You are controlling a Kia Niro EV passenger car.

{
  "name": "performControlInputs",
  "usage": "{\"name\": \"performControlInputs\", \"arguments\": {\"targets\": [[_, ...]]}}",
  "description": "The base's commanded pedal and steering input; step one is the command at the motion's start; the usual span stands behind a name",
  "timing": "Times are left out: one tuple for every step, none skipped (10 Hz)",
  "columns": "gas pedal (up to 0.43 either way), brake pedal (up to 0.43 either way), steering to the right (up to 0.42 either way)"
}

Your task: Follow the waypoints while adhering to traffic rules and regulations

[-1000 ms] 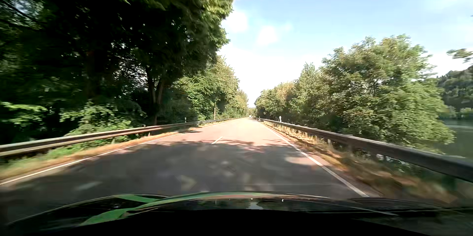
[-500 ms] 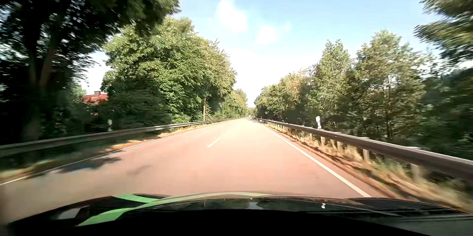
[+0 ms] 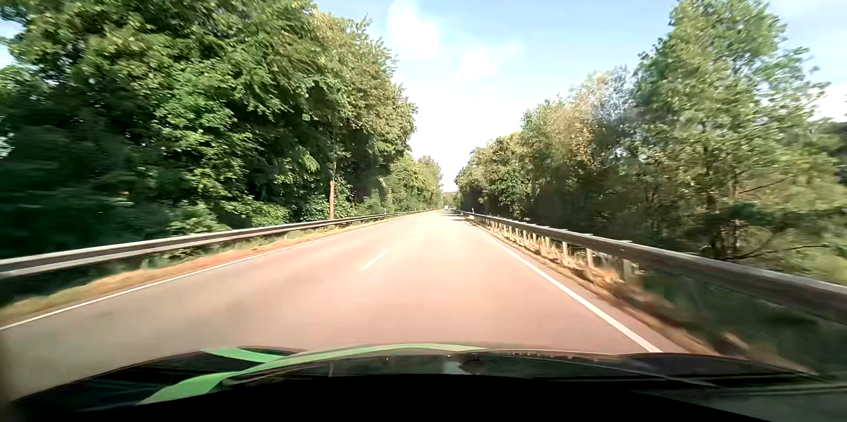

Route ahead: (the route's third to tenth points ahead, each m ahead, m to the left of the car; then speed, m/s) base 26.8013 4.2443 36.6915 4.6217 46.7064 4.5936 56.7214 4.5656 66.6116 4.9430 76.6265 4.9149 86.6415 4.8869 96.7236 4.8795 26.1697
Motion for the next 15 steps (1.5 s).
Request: {"name": "performControlInputs", "arguments": {"targets": [[0.248, 0.0, -0.002], [0.248, 0.0, -0.003], [0.248, 0.0, -0.003], [0.26, 0.0, -0.004], [0.26, 0.0, -0.003], [0.268, 0.0, -0.004], [0.28, 0.0, -0.004], [0.28, 0.0, -0.004], [0.287, 0.0, -0.004], [0.287, 0.0, -0.004], [0.287, 0.0, -0.004], [0.287, 0.0, -0.004], [0.287, 0.0, -0.004], [0.287, 0.0, -0.004], [0.28, 0.0, -0.004]]}}
